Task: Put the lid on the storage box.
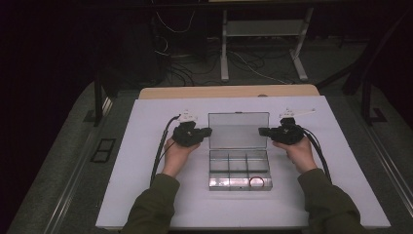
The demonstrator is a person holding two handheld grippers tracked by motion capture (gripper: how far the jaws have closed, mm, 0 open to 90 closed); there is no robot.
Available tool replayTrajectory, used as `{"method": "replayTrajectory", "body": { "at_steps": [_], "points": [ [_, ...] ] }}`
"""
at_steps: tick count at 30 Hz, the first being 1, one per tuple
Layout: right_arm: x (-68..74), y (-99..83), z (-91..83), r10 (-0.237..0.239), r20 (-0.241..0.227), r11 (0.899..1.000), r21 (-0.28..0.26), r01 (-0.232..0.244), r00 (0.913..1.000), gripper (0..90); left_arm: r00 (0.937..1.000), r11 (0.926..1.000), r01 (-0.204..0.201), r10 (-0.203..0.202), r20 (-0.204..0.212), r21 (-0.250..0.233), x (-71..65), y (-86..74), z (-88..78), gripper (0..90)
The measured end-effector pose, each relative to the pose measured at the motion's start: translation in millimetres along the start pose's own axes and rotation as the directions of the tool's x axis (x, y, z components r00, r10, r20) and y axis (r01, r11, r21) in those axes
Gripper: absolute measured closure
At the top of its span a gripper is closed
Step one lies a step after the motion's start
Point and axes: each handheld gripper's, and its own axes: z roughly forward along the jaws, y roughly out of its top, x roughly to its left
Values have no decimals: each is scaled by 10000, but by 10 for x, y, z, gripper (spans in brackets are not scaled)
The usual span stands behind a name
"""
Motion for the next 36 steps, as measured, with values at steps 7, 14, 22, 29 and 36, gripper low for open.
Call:
{"method": "replayTrajectory", "body": {
  "at_steps": [7, 14, 22, 29, 36],
  "points": [
    [24, 5, -23, -73, -9, 10000, -7, 73, 10000, 893, 9991, 9993, -381, 380, -169, -41, -34, -30, -259, 750],
    [52, 5, -49, -193, -14, 9998, 2, 193, 9998, 893, 9965, 9952, -830, 833, 30, -526, -177, 7, -404, 616],
    [85, 2, -74, -228, -3, 9997, 42, 228, 9997, 893, 9942, 9861, -1070, 1070, -69, -1275, -298, 163, -379, 638],
    [113, -7, -96, -229, -85, 9997, 41, 229, 9997, 893, 9945, 9793, -1002, 1042, 133, -1756, -344, 211, -431, 699],
    [143, -15, -133, -375, -153, 9993, -14, 375, 9992, 893, 9906, 9765, -1195, 1293, 437, -1792, -429, 204, -499, 774]
  ]
}}
